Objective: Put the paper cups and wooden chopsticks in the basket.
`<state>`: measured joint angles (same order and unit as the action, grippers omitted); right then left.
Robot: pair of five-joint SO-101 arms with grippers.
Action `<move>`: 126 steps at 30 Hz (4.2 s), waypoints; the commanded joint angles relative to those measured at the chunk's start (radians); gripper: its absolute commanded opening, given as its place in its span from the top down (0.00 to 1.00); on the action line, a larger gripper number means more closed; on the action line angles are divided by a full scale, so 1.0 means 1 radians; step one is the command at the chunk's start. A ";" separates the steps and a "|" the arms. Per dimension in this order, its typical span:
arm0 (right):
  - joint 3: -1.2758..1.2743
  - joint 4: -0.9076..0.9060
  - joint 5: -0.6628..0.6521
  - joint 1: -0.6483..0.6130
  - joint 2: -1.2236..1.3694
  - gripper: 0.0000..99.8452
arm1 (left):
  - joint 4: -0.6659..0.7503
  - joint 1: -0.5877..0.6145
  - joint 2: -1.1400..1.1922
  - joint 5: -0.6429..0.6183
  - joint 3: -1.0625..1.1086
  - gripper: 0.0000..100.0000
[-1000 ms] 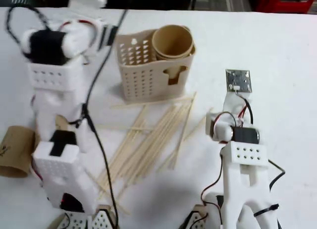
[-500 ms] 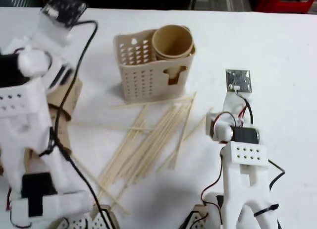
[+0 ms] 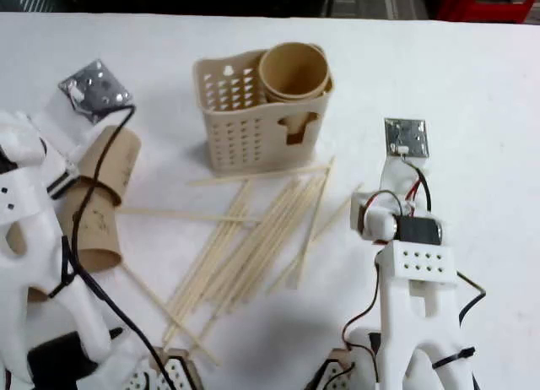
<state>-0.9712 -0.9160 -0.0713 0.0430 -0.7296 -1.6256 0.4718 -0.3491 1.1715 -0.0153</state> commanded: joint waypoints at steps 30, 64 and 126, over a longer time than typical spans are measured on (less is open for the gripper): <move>-0.017 0.044 0.002 0.004 -0.027 0.79 | 1.079 -0.070 -0.090 -0.149 0.824 0.90; -0.017 0.044 0.000 0.004 -0.027 0.79 | 0.350 -0.552 -0.476 -0.727 0.115 0.98; -0.018 0.044 0.000 0.004 -0.027 0.79 | 0.216 -0.691 0.794 -1.092 -1.274 0.80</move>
<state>-0.9973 -0.8853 -0.0713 0.0430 -0.7296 -1.3602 -0.2386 0.4657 0.0422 -1.2490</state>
